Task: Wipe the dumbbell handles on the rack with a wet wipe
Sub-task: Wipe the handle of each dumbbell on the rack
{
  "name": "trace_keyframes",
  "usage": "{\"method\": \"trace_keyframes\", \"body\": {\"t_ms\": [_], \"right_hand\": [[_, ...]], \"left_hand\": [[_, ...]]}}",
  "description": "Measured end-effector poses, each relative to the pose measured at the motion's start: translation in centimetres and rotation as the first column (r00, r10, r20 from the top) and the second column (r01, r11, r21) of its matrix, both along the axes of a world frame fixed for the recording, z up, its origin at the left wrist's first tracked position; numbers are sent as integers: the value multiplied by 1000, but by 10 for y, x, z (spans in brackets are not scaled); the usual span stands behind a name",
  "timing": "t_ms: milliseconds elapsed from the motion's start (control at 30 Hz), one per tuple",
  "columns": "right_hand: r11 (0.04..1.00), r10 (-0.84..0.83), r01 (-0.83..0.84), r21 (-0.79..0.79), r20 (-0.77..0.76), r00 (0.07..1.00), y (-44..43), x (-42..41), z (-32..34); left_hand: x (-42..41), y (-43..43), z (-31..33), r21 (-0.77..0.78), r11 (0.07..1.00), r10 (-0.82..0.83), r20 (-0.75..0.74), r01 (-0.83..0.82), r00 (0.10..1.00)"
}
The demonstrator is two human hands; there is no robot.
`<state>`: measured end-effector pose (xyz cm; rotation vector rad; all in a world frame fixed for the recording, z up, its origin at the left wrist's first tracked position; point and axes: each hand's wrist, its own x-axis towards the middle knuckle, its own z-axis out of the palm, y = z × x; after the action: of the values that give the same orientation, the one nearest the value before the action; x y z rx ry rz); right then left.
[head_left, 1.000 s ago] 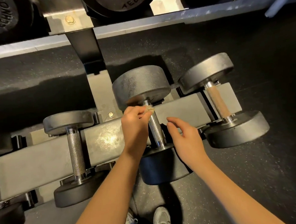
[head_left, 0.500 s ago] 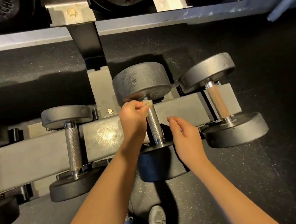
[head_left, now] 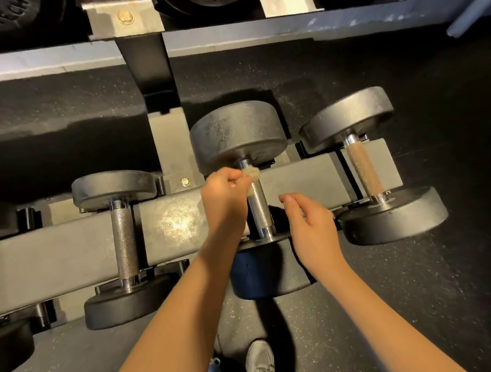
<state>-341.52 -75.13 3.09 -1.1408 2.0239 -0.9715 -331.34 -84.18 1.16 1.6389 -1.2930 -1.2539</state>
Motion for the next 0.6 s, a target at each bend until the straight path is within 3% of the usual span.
{"method": "trace_keyframes", "body": {"t_ms": [100,200,300,600], "right_hand": [[1000,-1,1,2,7,1000,0,0,0],[1000,0,0,0,1,1000,1,0,-1],[1000,-6,6,-9,-12,1000,1,0,-1],[999,-30,31,-12,35,999,1,2,1]], "left_hand": [[0,-1,0,-3,1000,3,2,-3,1000],[9,17,-6,23,989,-150,86,148,985],[15,32,-7,67,972,-231,51,227,972],[6,-8,-5,31,999,-40,-2,40,999]]}}
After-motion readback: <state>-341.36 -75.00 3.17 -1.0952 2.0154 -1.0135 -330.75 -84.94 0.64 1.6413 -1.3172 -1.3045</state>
